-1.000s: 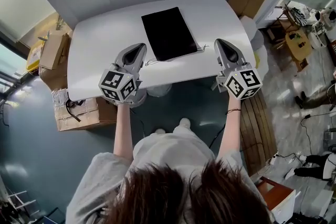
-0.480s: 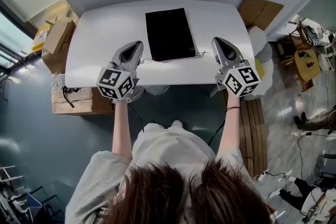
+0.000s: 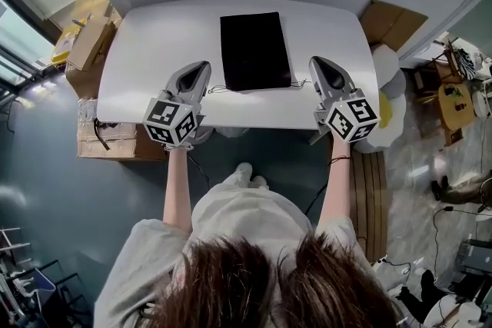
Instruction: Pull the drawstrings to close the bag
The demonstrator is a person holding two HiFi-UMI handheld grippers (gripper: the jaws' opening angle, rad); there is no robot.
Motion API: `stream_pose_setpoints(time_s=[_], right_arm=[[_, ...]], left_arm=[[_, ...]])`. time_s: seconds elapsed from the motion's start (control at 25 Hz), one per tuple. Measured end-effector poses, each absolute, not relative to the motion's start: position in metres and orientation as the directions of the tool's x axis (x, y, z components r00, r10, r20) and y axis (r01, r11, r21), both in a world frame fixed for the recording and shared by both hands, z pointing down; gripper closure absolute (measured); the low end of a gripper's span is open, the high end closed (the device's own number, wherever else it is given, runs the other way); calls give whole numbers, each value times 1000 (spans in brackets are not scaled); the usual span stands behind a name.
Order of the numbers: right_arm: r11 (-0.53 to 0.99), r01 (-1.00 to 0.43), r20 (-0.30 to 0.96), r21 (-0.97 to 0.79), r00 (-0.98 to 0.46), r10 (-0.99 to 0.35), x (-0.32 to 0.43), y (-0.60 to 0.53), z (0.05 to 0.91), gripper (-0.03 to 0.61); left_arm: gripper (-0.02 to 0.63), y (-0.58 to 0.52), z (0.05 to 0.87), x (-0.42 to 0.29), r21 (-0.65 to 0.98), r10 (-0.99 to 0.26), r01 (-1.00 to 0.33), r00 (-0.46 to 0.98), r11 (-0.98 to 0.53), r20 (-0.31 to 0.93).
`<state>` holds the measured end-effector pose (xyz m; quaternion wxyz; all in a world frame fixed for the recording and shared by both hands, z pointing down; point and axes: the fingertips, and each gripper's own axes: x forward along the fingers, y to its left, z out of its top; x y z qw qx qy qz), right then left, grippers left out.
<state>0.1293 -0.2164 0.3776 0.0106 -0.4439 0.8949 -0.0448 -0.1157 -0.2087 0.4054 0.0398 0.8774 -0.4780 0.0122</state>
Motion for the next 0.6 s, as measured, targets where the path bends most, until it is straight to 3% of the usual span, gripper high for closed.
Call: stream_pose_setpoints(time_s=[0.6], right_arm=[[586,-804,105,-99,-594,-797,121,-265,413,565]], left_arm=[[620,-253,441,-127,55,-800,-814,579,-578,160]])
